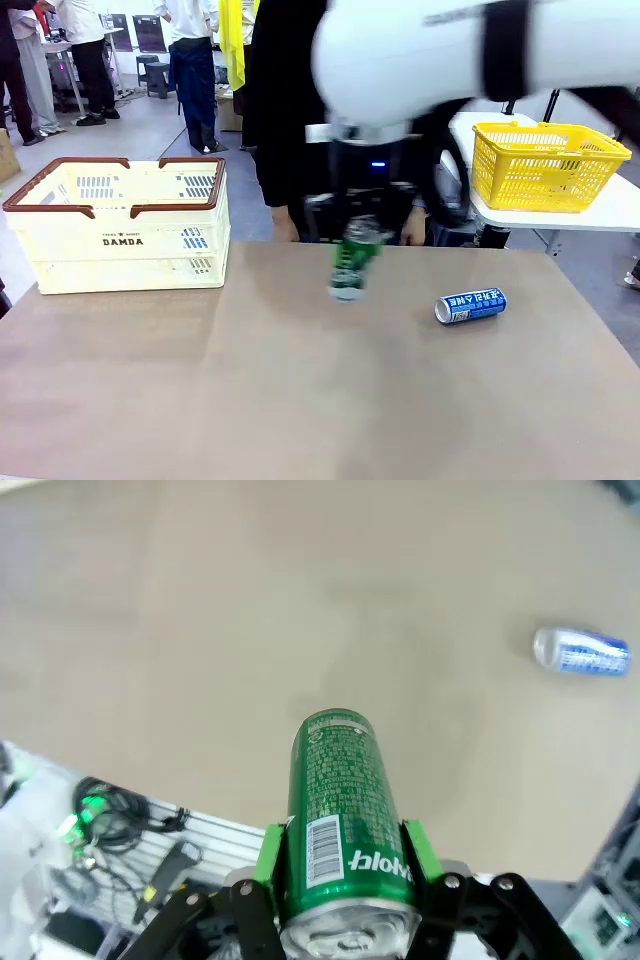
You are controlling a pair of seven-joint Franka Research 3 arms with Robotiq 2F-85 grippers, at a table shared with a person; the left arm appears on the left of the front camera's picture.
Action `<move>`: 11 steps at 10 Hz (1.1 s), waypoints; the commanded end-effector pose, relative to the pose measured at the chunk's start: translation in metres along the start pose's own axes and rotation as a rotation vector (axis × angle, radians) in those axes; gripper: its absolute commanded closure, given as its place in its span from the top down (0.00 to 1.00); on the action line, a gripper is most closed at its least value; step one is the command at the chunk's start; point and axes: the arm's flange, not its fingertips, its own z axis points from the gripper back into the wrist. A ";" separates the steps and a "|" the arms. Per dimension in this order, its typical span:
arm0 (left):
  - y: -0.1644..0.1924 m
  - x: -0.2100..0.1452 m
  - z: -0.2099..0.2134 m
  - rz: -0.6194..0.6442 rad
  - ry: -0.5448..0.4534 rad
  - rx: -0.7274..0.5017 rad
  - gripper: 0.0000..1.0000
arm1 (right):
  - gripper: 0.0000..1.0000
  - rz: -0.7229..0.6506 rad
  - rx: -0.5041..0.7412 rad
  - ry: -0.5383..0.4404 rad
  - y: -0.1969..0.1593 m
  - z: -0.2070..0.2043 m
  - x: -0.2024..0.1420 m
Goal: Place the drinks into the Shopping basket.
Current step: Pick up one drink and place it into the Shopping basket.
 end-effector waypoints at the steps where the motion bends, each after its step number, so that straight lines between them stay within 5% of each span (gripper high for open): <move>1: -0.004 -0.001 0.001 0.012 -0.003 -0.020 1.00 | 0.00 0.055 -0.054 0.038 0.094 0.005 0.069; 4: -0.004 -0.001 0.001 0.012 -0.003 -0.020 1.00 | 0.00 0.164 -0.017 0.039 0.183 -0.052 0.071; 11: -0.004 -0.001 0.001 0.012 -0.003 -0.020 1.00 | 0.00 0.270 -0.085 0.166 0.204 -0.123 0.049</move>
